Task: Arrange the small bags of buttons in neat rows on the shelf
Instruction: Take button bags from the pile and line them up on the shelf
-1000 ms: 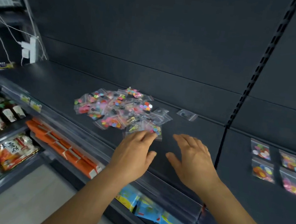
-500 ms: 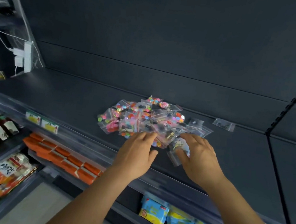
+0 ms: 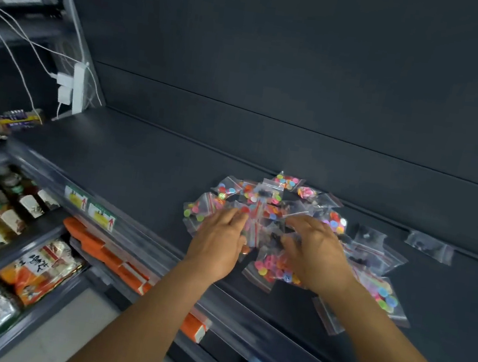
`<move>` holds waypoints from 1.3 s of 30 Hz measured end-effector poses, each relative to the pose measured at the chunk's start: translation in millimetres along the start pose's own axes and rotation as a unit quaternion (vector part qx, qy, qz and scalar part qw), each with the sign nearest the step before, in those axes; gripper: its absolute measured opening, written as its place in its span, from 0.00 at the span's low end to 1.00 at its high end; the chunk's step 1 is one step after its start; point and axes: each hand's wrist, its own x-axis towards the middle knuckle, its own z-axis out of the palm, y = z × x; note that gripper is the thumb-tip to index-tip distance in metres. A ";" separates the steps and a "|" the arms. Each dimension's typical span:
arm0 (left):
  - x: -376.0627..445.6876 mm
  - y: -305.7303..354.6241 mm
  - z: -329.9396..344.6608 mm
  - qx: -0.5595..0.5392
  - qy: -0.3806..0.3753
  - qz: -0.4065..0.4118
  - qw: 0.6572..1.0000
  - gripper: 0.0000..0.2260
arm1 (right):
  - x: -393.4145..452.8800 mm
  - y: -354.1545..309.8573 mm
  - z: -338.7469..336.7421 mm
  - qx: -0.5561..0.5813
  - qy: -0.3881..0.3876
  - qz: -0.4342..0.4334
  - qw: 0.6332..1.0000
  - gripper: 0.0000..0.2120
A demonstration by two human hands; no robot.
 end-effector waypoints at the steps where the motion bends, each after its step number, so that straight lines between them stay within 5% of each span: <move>1: 3.7 -2.4 -0.6 -0.001 -0.001 -0.003 1.000 0.24 | 6.2 -0.7 2.3 -0.001 -0.006 -0.006 1.000 0.20; 9: 15.6 -13.2 -8.5 -0.043 0.032 -0.028 0.998 0.24 | 28.9 -8.5 11.9 0.019 -0.060 -0.032 0.997 0.18; 16: 21.1 -21.3 -9.7 -0.122 0.055 -0.027 0.991 0.11 | 21.7 -10.8 4.6 0.016 -0.078 0.048 0.996 0.14; 21: 20.0 -27.6 -15.1 -0.236 0.013 -0.041 0.971 0.10 | 11.3 -21.9 3.5 0.013 -0.064 0.092 0.994 0.17; 31: 20.5 -33.5 -17.9 -0.271 0.005 -0.035 0.962 0.03 | -1.8 -38.6 11.7 0.045 0.018 0.131 0.990 0.10; 39: 12.4 -44.4 -19.9 -0.248 0.015 -0.038 0.968 0.08 | 28.6 -60.3 43.9 -0.049 0.000 0.118 0.992 0.21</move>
